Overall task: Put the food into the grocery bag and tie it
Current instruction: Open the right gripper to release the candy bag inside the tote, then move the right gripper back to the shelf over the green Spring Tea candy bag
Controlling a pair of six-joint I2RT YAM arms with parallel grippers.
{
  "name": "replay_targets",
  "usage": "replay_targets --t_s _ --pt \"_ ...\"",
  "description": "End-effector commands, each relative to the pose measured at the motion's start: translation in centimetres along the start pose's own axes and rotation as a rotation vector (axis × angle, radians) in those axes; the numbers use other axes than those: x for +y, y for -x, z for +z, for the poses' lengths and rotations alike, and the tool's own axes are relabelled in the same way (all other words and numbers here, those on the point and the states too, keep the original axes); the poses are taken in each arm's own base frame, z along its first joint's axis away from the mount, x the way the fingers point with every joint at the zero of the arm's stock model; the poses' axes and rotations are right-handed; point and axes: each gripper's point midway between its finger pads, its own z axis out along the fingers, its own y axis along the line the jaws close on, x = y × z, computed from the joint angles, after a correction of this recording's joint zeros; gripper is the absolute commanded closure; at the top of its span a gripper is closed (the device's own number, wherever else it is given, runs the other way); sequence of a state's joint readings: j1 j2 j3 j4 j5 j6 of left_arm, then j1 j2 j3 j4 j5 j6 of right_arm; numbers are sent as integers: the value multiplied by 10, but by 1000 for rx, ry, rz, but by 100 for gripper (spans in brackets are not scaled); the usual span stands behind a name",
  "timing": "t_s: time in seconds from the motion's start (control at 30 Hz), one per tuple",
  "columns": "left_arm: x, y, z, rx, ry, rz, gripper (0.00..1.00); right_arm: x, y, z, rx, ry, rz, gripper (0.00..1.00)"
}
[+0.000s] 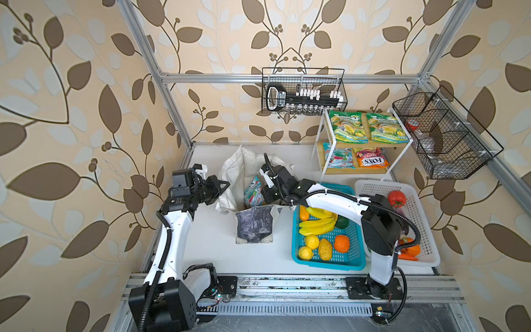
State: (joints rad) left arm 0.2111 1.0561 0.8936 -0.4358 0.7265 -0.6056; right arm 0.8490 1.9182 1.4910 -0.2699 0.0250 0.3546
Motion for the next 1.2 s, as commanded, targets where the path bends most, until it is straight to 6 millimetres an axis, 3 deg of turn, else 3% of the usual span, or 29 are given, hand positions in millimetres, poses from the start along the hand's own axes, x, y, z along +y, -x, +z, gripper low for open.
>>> replay_targets --t_s 0.0,0.07,0.27,0.3,0.4,0.47,0.5,0.57,0.67,0.83,1.0,1.17 --pt "-6 -2 -3 0 -42 18 100 -8 -6 -10 24 -50 -31 80" --pt "-5 -1 -2 -1 -38 19 100 -9 -4 -14 18 -58 -32 77" --pt "-5 -1 -2 -1 -35 18 100 -15 17 -40 -44 -145 -53 46" --pt "-5 -2 -2 0 -37 18 100 -15 22 -47 -62 -158 -69 33" --pt "-7 -1 -2 -1 -42 18 100 -15 35 -69 -108 -227 -127 10" --pt "-5 -2 -2 -1 -37 16 100 -16 44 -86 -144 -272 -151 7" --pt "-5 -2 -2 1 -38 15 100 -16 52 -98 -175 -289 -153 1" --pt "-7 -2 -2 3 -46 16 100 -13 61 -117 -208 -280 -168 0" --pt "-6 -2 -2 0 -42 17 100 3 73 -144 -236 -157 -226 0" --pt "-6 -2 -2 1 -44 16 100 2 100 -215 -372 -67 -260 0" --pt "-6 -1 -1 3 -45 12 100 -58 121 -292 -513 -95 -57 0" --pt "-5 -2 -1 4 -42 12 100 -143 117 -337 -547 -183 183 0"
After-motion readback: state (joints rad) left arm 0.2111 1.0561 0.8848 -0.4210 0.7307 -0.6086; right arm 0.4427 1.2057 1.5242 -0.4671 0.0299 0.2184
